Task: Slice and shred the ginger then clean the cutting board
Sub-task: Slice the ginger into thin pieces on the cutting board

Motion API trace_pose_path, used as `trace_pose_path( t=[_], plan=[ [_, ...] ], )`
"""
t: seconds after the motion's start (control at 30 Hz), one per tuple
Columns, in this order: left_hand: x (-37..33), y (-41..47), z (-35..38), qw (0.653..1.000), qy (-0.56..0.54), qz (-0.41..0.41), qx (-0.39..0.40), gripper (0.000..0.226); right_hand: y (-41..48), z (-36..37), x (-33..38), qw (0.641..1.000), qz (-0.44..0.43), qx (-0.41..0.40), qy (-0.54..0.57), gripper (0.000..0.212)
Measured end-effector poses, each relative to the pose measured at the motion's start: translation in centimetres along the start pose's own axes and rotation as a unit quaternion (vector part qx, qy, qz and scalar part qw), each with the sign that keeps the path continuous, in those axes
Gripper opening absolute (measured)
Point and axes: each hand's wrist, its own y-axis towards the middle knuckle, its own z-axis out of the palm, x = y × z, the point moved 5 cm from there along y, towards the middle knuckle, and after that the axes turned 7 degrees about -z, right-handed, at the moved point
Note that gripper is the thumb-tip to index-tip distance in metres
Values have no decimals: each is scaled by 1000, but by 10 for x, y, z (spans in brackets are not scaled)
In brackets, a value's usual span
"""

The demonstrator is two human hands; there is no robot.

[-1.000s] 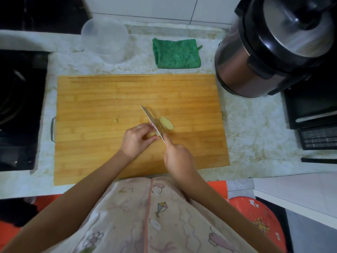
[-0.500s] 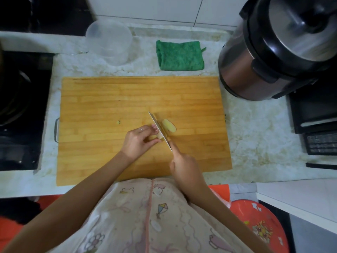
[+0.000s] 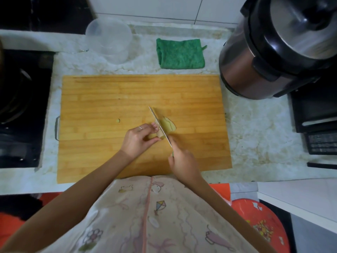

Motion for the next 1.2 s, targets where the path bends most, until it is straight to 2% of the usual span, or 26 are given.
trace_pose_path(
  t=[0.17, 0.37, 0.63, 0.87, 1.07, 1.2],
  plan=[
    [1, 0, 1, 1000, -6, -6, 4, 35, 4, 7, -14, 999, 24, 13, 23, 61],
    [0, -4, 4, 1000, -9, -20, 21, 32, 6, 5, -21, 999, 22, -11, 38, 61],
    [-5, -7, 4, 998, -10, -57, 35, 42, 0, -8, -29, 998, 36, -38, 34, 57],
    [-7, -9, 8, 997, -43, -47, 53, 41, -7, -9, -31, 991, 23, -78, 109, 50],
    [-8, -12, 9, 998, -36, -50, 31, 42, -12, -14, -28, 993, 2, -80, 88, 51],
    [-10, -13, 12, 998, -48, -37, 12, 34, -18, -19, -23, 995, -17, -88, 44, 53]
  ],
)
